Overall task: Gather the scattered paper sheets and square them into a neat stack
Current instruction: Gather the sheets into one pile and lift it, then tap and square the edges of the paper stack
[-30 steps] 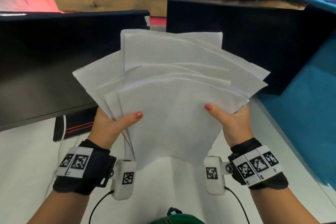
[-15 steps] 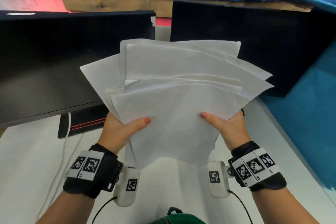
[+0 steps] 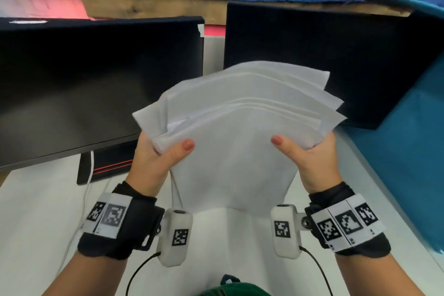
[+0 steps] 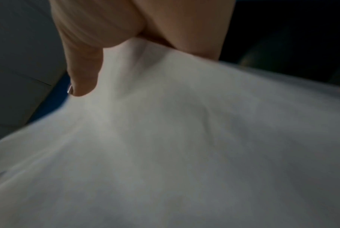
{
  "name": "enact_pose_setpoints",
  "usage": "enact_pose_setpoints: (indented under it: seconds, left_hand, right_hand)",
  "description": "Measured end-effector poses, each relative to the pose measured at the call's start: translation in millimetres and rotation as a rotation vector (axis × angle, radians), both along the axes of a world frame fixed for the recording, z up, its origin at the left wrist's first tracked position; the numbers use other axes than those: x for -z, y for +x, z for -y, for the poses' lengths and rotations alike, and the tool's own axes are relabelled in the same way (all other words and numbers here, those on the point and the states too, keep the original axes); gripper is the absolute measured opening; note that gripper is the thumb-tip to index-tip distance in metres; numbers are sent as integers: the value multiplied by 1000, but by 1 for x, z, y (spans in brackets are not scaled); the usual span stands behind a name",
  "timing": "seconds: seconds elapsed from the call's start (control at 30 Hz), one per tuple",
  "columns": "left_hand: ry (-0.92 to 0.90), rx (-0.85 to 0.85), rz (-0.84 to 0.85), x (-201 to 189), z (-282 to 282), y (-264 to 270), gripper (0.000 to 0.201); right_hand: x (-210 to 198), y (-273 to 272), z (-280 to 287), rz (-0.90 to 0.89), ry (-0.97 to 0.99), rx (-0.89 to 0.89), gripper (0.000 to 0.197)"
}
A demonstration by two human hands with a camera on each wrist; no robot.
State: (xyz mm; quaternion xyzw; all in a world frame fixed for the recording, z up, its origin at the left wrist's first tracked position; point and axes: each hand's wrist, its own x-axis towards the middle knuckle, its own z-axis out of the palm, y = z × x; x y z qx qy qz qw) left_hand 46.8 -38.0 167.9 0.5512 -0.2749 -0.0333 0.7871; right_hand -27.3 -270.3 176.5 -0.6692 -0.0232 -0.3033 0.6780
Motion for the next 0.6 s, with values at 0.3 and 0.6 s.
enact_pose_setpoints:
  seconds: [0.3,0.6]
  left_hand:
    - [145,-82,-6,9,9,-1,58]
    - [265,-183,-77,36,11,3,24]
  right_hand:
    - [6,2,0,-87,-7,15,95]
    - [43,-2,5,-274,42,42,35]
